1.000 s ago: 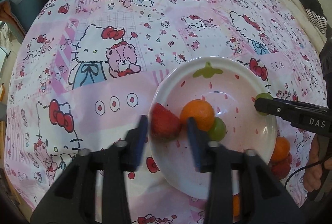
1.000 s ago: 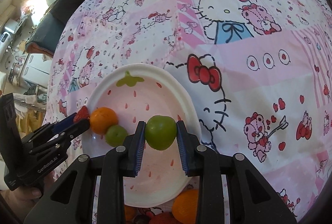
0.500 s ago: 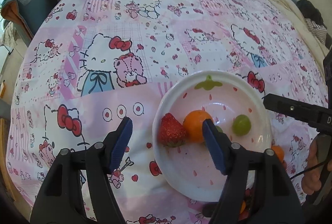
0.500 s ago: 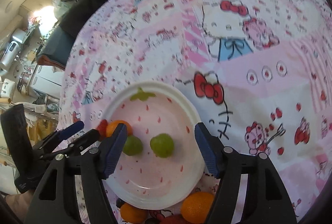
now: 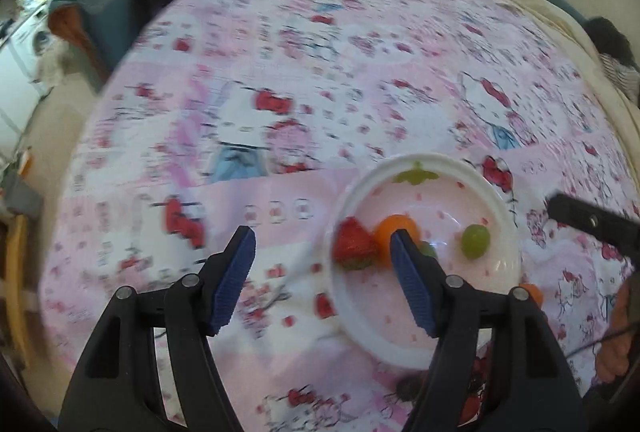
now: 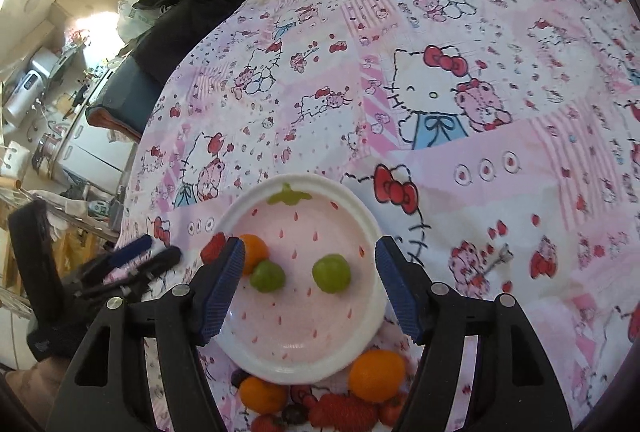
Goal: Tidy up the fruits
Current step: 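Open both tools and lift them away from the plate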
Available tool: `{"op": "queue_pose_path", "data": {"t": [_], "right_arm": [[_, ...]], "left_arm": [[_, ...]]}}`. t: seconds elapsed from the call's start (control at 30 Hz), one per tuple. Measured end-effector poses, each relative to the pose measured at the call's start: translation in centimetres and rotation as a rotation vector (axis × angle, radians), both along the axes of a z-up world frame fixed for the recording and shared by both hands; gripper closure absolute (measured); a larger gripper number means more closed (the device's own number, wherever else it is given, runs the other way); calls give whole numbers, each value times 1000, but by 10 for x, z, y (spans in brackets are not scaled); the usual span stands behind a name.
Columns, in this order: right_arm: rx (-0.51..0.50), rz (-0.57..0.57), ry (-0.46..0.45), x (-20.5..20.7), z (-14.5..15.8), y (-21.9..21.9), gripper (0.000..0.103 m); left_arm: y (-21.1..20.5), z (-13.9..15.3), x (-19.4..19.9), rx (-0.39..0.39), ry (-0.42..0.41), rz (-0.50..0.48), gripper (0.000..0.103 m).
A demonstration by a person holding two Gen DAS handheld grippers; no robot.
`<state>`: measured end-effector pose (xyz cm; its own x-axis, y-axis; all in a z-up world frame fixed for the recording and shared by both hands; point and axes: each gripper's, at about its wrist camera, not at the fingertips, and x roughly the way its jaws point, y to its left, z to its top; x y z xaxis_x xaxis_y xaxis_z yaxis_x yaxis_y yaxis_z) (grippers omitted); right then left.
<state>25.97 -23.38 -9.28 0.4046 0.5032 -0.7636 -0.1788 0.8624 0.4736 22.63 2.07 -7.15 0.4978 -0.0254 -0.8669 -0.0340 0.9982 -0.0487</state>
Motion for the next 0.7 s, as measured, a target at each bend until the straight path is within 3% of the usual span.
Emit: {"op": "queue_pose_path", "data": {"t": [0.07,0.2,0.43,0.7], "right_arm": [[-5,-5,-10,-8,6,-2,33],[-8,-8,-33,-25,17,-5,33],[2,-40,-25,-63,22,-15,33],[15,-75,12,-102,19,-25,33]], "left_arm": [[12,14,-7,-28,-26,43,37],[22,27,-22,-9,-55,74,36],[28,24,-56,-53,-8,79,37],[12,-1,-94,-149,92,53,37]]}}
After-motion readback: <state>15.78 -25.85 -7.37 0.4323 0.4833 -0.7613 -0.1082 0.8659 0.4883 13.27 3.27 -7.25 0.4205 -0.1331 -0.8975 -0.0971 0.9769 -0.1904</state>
